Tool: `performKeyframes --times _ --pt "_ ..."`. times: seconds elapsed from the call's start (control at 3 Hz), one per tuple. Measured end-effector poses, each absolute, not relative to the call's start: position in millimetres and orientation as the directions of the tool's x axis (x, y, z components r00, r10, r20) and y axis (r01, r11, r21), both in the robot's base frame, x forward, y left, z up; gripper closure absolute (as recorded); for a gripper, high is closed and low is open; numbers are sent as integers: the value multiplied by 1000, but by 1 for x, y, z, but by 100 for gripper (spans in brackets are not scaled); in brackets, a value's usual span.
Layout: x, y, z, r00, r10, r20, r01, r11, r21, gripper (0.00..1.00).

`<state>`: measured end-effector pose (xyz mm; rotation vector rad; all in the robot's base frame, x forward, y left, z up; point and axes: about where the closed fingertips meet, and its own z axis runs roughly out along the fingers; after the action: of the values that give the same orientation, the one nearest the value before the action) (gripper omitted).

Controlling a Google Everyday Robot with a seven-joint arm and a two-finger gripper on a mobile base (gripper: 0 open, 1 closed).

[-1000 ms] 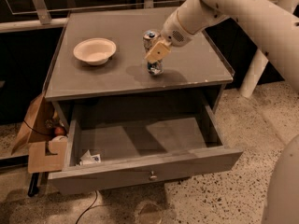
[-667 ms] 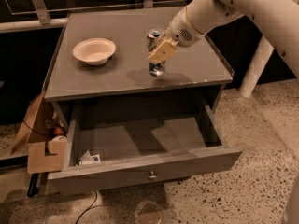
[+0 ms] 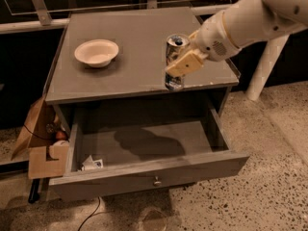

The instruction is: Place redbull can into top drawer

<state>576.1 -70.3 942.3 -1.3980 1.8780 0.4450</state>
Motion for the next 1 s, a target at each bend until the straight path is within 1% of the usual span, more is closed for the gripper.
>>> performKeyframes --times 0.33,0.67,1.0 --pt "536 -74 934 -97 -679 -728 -919 343 -197 100" --pt "523 -70 889 -49 -708 -704 -916 314 -251 100" --pt "523 -70 889 -49 -708 -704 -916 313 -252 100"
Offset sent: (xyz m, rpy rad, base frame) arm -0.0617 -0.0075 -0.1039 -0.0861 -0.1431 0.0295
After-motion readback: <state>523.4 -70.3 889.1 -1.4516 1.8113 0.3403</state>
